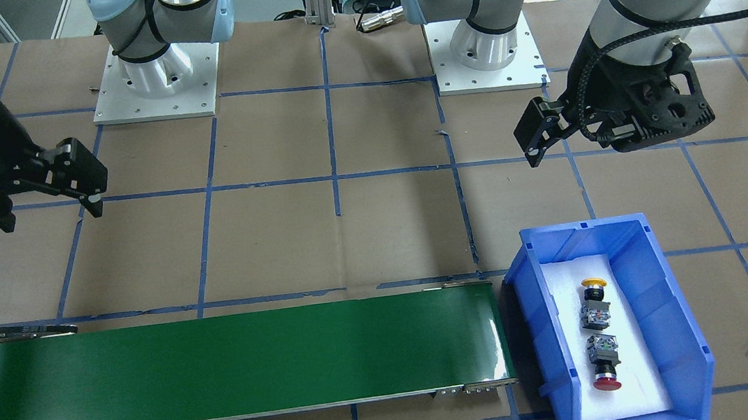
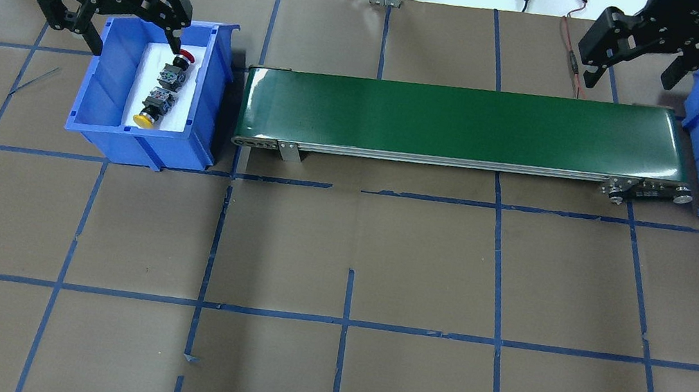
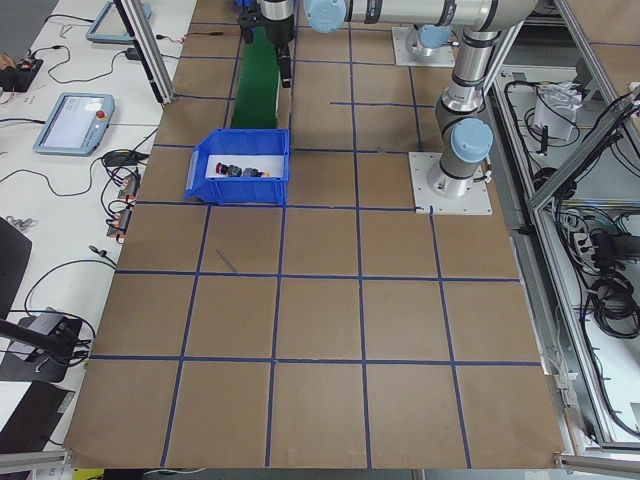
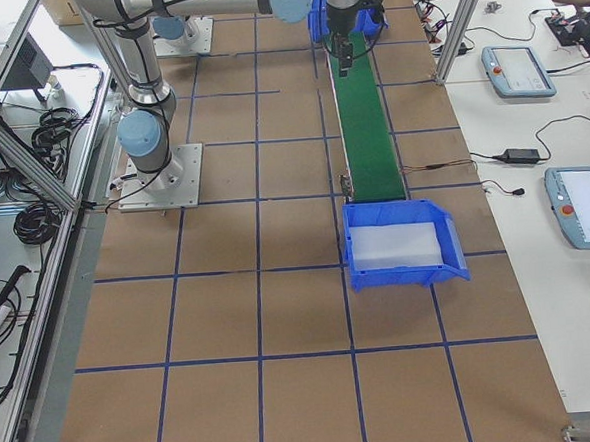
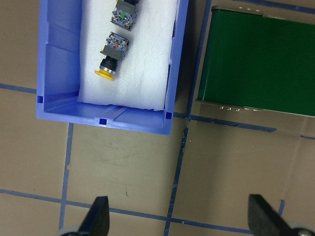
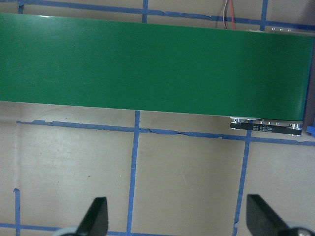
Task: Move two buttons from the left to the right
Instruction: 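Move the left gripper down over the first red push-button in the bin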
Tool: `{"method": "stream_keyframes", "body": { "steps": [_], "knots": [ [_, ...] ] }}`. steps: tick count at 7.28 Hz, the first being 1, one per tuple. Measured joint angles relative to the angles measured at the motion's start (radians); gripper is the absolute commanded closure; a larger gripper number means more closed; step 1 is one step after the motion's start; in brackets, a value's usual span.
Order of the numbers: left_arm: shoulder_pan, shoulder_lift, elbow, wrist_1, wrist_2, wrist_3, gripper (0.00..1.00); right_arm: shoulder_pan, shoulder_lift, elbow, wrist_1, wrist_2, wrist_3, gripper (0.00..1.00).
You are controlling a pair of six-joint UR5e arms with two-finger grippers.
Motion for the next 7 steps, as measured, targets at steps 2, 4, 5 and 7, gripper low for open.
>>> {"method": "stream_keyframes", "body": {
  "steps": [2,4,5,7],
  "knots": [
    [0.005,0.000,-0.005,0.000,-0.001,0.001,0.00,0.001,-0.096,0.097,0.001,0.008,0.003,0.00],
    [0.019,0.004,-0.003,0.001,-0.003,0.025,0.00,0.000,-0.180,0.210,-0.045,0.010,0.005,0.00],
    [0.032,0.001,0.001,0.005,-0.005,0.068,0.00,0.000,-0.194,0.228,-0.055,0.010,0.005,0.00],
    [0.112,-0.041,0.004,0.020,-0.009,0.118,0.00,0.000,-0.199,0.238,-0.059,0.010,0.005,0.00]
  ]
}}
